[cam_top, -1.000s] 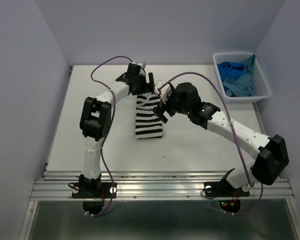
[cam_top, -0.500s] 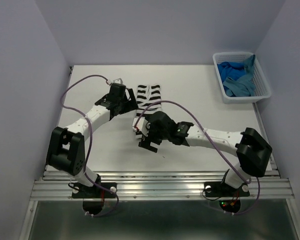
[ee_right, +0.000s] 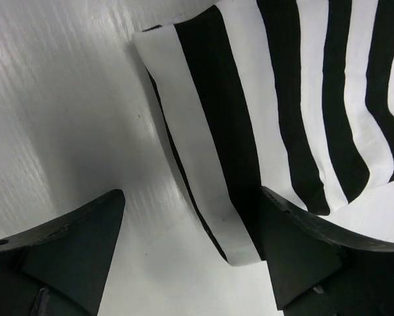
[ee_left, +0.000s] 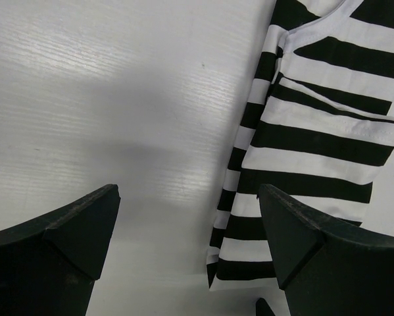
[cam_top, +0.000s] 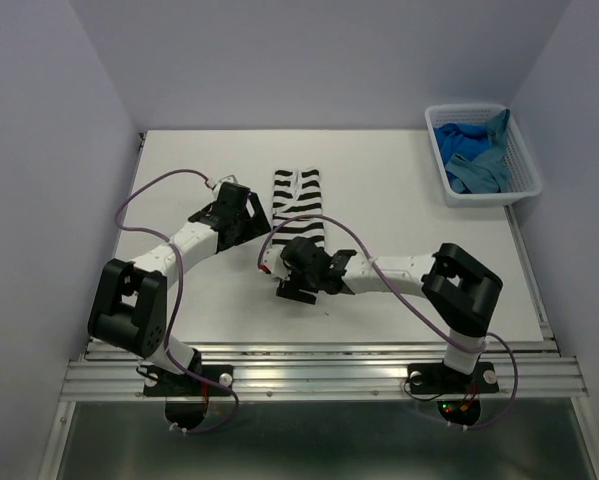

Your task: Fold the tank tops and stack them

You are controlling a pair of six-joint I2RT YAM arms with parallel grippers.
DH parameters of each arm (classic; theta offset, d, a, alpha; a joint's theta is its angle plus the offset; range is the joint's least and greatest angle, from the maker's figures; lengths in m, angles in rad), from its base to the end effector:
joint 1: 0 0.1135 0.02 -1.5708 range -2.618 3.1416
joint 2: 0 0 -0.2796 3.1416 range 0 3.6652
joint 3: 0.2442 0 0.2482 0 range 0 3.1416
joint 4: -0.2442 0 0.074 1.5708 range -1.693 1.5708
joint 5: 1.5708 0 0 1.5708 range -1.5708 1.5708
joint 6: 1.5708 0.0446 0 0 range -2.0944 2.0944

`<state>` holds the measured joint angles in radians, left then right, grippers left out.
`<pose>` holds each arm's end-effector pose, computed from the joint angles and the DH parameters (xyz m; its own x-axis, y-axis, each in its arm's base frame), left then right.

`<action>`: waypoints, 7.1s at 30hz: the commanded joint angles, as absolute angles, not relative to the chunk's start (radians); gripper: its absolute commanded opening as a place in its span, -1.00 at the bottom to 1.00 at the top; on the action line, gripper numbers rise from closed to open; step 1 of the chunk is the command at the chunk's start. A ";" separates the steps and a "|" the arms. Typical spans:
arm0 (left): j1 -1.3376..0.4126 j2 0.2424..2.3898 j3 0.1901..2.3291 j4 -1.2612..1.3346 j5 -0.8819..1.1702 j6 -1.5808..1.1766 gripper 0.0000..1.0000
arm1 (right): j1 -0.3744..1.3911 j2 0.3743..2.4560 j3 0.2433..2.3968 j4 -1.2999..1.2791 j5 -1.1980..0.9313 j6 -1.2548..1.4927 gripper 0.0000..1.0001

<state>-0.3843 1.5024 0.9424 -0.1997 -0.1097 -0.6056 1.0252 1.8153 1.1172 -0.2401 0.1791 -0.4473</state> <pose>0.3009 -0.1164 0.2339 -0.6952 -0.3292 -0.6390 -0.1176 0.9291 -0.3507 0.2042 0.3211 0.1809 -0.0372 -0.8814 -0.4709 -0.8901 0.2434 -0.3853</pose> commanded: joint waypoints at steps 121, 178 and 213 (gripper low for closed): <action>-0.416 1.686 0.925 0.017 0.026 -0.653 0.14 | 0.607 1.810 1.210 0.020 -0.905 0.205 1.00; -0.264 1.767 1.075 -0.003 -0.023 -0.427 -1.00 | 0.574 0.885 0.762 0.104 0.546 0.279 1.00; 0.244 2.464 2.281 -0.396 -0.043 0.048 -0.46 | 0.469 1.262 0.900 0.186 0.509 0.147 1.00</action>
